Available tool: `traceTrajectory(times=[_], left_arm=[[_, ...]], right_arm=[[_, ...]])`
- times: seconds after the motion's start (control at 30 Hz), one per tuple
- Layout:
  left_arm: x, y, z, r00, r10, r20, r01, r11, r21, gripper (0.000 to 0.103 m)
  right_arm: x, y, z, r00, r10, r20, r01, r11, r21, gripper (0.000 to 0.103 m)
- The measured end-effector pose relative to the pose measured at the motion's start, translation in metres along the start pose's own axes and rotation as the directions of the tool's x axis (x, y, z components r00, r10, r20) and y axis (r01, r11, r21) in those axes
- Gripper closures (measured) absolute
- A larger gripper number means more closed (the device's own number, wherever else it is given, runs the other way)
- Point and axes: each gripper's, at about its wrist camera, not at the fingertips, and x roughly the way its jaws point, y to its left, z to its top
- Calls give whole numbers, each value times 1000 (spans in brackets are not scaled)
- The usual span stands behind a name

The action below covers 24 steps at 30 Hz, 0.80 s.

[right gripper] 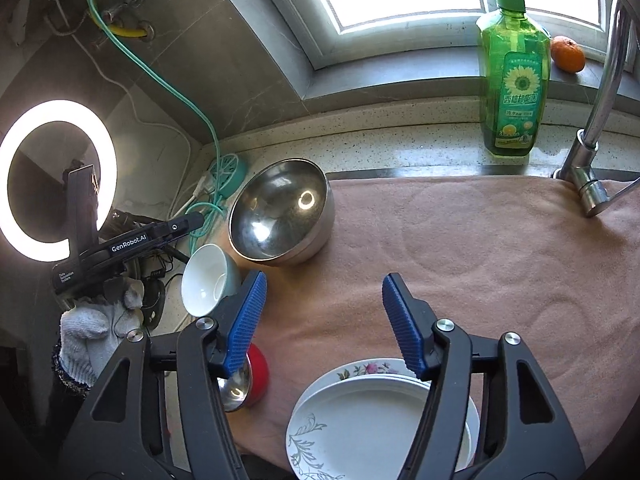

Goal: Organize plates and bowls
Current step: 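Move the open right gripper to the steel bowl by the wall, then close the right gripper on the steel bowl rim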

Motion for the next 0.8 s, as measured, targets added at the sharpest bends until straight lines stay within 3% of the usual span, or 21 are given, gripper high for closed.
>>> traceTrajectory(times=[0.23, 0.47, 0.8], left_arm=[[30, 12, 20, 999, -7, -49, 7, 1000, 3, 54], [49, 23, 32, 997, -11, -78, 8, 1000, -29, 54], [63, 24, 32, 993, -23, -114, 19, 999, -39, 60]], right_arm=[[45, -2, 23, 998, -1, -61, 4, 999, 46, 53], [86, -1, 40, 991, 22, -128, -12, 997, 76, 71], [126, -2, 46, 983, 28, -183, -13, 996, 86, 79]])
